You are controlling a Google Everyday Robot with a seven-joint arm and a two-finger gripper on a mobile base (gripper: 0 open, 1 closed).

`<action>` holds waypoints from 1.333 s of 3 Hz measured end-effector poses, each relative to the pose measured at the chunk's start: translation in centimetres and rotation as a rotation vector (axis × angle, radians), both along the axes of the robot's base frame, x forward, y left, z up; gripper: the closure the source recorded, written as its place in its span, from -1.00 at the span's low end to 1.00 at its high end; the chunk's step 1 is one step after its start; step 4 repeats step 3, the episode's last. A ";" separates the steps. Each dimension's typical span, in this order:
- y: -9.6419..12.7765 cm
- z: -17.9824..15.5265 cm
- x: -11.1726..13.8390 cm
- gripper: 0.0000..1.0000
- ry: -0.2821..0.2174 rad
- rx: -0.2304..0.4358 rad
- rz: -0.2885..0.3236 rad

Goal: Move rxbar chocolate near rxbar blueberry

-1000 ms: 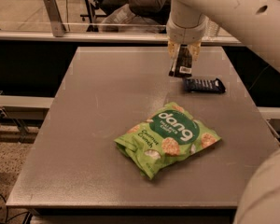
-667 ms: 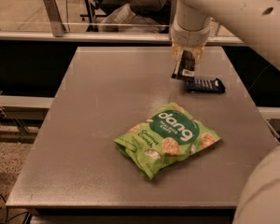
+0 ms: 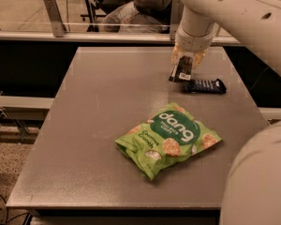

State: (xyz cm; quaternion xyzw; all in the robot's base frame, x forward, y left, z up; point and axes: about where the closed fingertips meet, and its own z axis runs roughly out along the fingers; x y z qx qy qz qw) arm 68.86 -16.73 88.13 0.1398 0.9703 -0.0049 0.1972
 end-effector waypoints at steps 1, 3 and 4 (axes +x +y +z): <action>-0.1 -0.4 0.1 -0.89 0.006 0.003 0.001; -0.1 -0.5 0.1 -1.00 0.007 0.003 0.001; -0.1 -0.5 0.1 -1.00 0.007 0.003 0.001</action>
Offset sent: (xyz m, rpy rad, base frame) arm 0.0017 -0.0011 -0.0035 0.0038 0.0055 0.0007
